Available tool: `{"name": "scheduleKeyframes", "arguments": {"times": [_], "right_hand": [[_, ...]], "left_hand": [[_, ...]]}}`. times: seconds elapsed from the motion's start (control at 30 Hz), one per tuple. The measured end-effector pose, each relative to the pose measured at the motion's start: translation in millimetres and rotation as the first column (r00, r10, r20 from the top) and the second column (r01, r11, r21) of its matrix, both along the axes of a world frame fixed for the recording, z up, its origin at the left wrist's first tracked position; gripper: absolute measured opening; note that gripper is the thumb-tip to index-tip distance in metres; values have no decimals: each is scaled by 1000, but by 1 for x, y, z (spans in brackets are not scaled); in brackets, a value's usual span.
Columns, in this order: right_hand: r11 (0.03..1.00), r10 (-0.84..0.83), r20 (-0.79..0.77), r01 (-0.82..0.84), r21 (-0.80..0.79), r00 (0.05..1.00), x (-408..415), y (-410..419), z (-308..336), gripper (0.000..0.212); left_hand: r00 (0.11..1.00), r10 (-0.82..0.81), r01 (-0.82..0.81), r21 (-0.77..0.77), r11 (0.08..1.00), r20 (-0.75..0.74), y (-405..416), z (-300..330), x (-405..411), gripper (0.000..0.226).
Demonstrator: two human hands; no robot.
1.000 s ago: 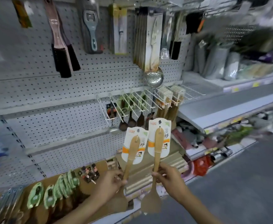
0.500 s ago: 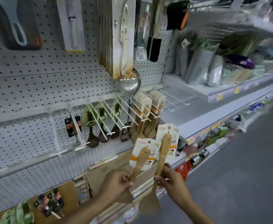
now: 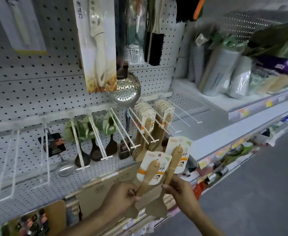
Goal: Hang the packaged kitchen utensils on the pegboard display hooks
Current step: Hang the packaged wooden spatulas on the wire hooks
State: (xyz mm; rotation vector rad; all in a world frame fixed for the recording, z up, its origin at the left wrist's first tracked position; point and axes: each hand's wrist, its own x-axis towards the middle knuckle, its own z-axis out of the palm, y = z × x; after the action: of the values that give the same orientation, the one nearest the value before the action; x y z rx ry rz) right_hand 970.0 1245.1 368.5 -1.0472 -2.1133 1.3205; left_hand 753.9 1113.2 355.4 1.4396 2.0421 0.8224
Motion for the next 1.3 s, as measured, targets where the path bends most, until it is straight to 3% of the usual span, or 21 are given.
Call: {"name": "scheduleKeyframes", "arguments": {"times": [0.17,0.23,0.33,0.47,0.53,0.63,0.73,0.87,1.3], "right_hand": [[989,142,19,-141,-53,990,8,65,-15,10],[979,201,38,-199,-44,979,14,92,-19,9],[959,283,56,-282,-33,957,24,129,-21,30],[922,386,102,-385,-24,917,39,167,-17,3],[906,423,99,-423,-27,901,45,183,-15,6],[890,454,65,-451,-59,888,49,204,-18,31],[881,469,88,-459,-117,879,50,222,-26,8],[868,484,75,-467,-170,872,47,235,-31,25],[877,444,81,-414,-244,893,40,256,-53,15]], "left_hand": [[999,26,-25,14,1000,-46,42,-14,21,10],[998,38,-36,30,999,-51,60,-20,32,18],[995,67,-66,16,998,-76,82,-31,49,18],[988,104,-105,2,995,-111,107,-39,72,9],[983,145,-144,17,989,-110,118,-44,80,13],[977,192,-187,53,981,-97,128,-50,90,22],[972,215,-210,53,976,-100,136,-53,100,22],[965,248,-247,21,969,-88,136,-58,108,25],[944,319,-321,-13,947,-81,142,-54,109,27]]}}
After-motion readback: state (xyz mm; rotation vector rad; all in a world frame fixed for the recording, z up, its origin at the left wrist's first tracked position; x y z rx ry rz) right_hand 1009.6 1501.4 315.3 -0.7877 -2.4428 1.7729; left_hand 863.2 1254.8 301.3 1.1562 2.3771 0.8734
